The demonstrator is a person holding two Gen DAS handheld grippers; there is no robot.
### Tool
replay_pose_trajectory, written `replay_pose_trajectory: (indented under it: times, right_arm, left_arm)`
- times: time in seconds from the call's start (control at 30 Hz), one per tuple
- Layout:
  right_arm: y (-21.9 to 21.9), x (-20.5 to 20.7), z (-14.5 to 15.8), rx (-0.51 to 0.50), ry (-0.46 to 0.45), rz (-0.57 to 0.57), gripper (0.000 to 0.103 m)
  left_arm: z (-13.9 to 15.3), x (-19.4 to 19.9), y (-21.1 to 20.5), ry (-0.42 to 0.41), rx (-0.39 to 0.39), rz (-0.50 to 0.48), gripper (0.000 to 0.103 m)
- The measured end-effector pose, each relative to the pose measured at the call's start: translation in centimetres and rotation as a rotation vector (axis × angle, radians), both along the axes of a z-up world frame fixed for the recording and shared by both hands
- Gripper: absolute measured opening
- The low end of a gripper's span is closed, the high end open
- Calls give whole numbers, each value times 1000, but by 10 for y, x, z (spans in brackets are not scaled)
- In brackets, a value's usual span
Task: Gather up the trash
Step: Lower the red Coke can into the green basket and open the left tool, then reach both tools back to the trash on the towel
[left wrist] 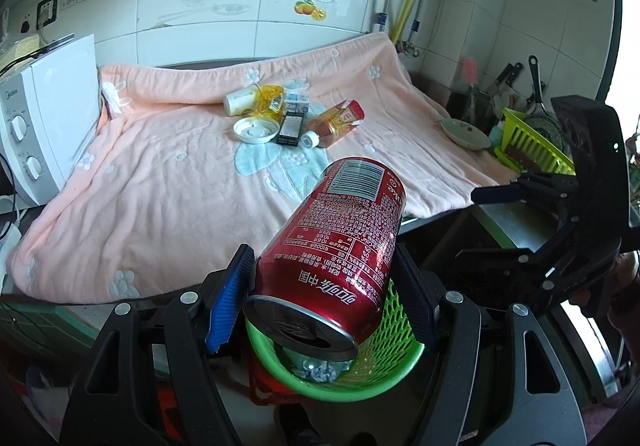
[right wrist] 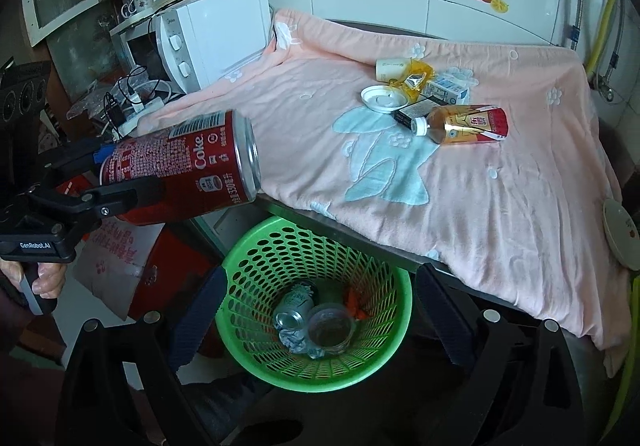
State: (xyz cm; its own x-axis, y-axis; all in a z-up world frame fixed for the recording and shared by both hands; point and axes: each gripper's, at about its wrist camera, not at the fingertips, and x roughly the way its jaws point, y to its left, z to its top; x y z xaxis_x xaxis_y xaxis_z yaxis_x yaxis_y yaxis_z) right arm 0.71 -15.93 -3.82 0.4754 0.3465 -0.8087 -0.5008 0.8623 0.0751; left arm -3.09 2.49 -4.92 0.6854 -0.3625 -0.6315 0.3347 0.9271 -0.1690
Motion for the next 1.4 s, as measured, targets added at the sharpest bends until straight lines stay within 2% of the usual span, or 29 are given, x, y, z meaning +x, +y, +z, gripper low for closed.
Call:
replay_pose_trajectory:
  times: [0.3,0.67,1.07,1.4]
  right_arm:
    - [-21,-11,2,11,-3,-75,92]
    - [-26,-15,-1,24,9,-109,92]
    - [-25,-5,0,40,11,-114,92]
    - [-30,-1,-1,52,13,-121,92]
  left_arm:
    - [-21,4,-27,59,28,-71,68]
    - [-38,26,-41,133,62,-91,69]
    - [-40,44,-46,158,29,-97,72]
    - [-27,43,-46,130,18,-90,75]
